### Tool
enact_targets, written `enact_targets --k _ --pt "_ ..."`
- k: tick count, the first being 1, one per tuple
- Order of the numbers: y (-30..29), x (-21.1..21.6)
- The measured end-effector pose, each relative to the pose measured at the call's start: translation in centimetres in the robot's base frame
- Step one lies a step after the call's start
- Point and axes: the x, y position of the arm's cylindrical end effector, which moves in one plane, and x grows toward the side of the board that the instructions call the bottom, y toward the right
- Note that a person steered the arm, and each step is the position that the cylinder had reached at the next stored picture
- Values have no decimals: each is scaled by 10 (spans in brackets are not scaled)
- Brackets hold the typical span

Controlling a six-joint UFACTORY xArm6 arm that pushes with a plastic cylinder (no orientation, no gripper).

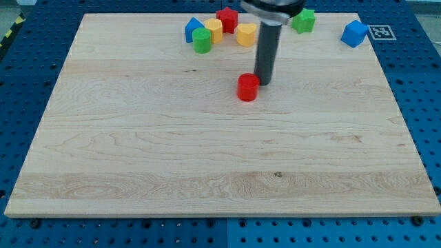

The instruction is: Point your arm towards blue triangle

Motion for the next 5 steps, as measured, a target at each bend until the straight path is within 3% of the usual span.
enact_targets --k 2,3,4,5 --pt "-12 2" --pt "-47 -21" --pt "-107 -55" --pt "-225 -96"
